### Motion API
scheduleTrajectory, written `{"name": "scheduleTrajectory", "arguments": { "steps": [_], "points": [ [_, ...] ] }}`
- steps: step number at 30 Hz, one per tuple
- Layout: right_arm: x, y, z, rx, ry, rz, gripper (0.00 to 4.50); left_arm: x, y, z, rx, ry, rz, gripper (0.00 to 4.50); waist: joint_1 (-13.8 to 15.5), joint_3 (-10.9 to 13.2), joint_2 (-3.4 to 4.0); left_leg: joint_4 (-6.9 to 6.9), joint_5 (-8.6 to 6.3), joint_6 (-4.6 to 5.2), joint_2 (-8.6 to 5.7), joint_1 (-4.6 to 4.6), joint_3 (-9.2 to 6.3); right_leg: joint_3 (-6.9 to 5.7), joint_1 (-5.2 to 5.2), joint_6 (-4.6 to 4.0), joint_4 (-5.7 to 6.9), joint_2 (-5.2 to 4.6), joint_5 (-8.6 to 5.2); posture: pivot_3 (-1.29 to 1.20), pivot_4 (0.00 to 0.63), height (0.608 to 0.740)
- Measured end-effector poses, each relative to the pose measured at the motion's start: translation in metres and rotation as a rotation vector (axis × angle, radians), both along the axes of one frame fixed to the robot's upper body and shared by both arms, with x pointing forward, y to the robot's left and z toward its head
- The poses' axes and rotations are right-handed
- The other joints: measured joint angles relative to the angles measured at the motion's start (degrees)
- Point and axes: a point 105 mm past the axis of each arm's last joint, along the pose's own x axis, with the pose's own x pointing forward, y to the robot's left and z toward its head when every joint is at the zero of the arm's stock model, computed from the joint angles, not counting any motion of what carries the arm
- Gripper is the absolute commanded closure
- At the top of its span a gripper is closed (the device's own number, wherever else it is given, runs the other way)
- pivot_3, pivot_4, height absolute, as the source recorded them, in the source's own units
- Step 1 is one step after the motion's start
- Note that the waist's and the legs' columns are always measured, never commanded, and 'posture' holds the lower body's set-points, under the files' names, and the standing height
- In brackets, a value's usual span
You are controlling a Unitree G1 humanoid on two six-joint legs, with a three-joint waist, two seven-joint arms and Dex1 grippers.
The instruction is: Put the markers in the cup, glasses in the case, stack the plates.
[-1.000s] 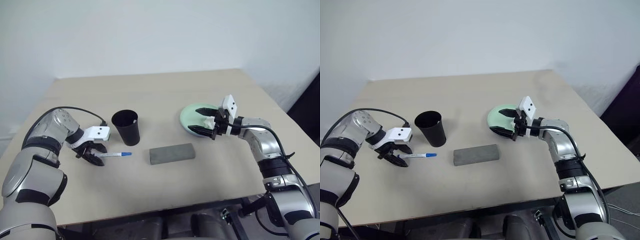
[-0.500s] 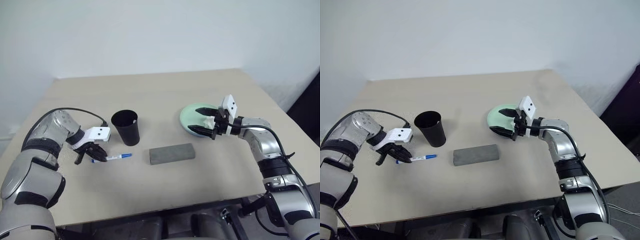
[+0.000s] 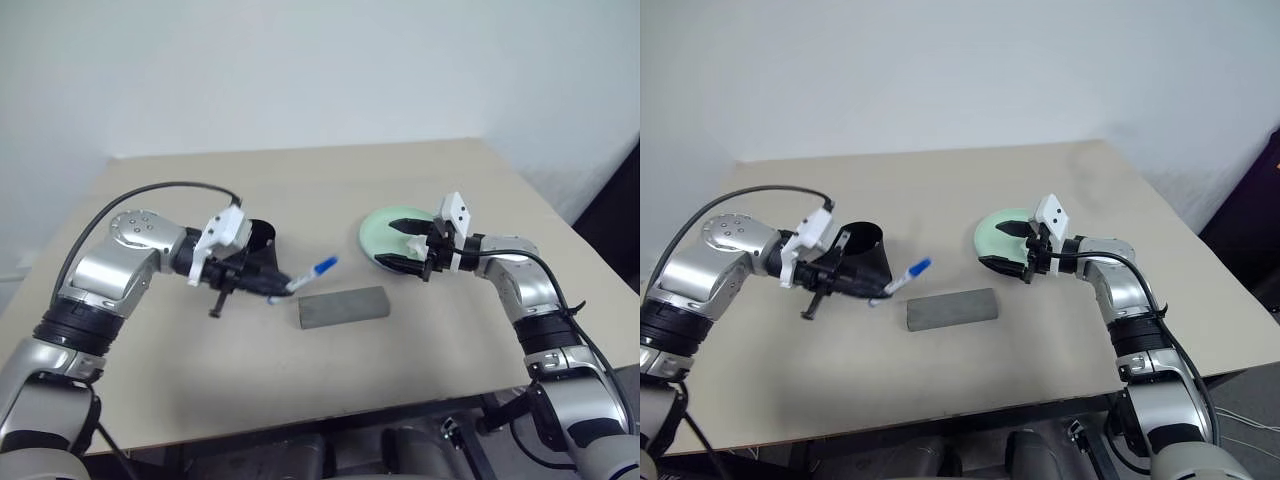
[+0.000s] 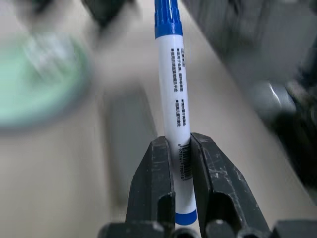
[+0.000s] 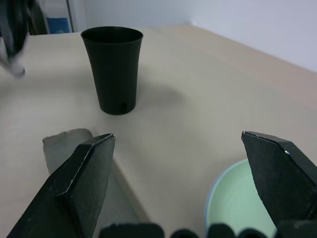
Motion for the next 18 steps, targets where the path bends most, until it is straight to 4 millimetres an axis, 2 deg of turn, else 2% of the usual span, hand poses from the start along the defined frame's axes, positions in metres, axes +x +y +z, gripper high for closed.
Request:
{"name": "scheduleTrajectory", "arguments": {
  "steps": [2,5,11,14,18],
  "points": [
    [0.0,0.0,0.0,0.001,-0.001,0.001,0.06,0.008,-0.006,0.011,-0.085,-0.051,0.074,4.41,0.0,0.0,0.01,-0.01,0.04,-0.07,0.0,0.06,-0.01,0.0,0.04,0.0,0.02,0.03,0.01,0.0,0.0,0.74],
    [0.0,0.001,0.0,0.002,-0.003,0.003,0.06,0.034,-0.004,0.026,-0.222,-0.156,0.276,4.41,0.01,0.0,0.0,-0.03,0.14,-0.19,0.0,0.14,-0.03,0.0,0.14,0.04,0.02,0.05,0.08,0.0,0.0,0.74],
    [0.0,0.001,0.001,0.002,-0.004,0.003,0.06,0.069,0.026,0.035,-0.35,-0.285,0.604,4.41,0.0,-0.01,0.0,-0.06,0.24,-0.38,0.0,0.24,0.02,0.0,0.22,-0.1,0.0,0.05,0.16,0.0,0.0,0.74],
    [0.0,0.001,0.001,0.002,-0.005,0.004,0.06,0.075,0.044,0.035,-0.403,-0.312,0.717,4.41,0.0,-0.01,0.0,-0.06,0.21,-0.48,0.0,0.28,0.03,0.0,0.23,-0.12,0.01,0.03,0.19,0.0,0.0,0.74],
    [-0.001,0.002,0.001,0.002,-0.005,0.005,0.06,0.077,0.05,0.029,-0.438,-0.296,0.761,4.41,0.07,-0.02,-0.01,-0.06,0.2,-0.49,0.0,0.27,0.02,-0.02,0.23,-0.16,0.01,0.01,0.21,0.0,0.0,0.74]
  ]
}}
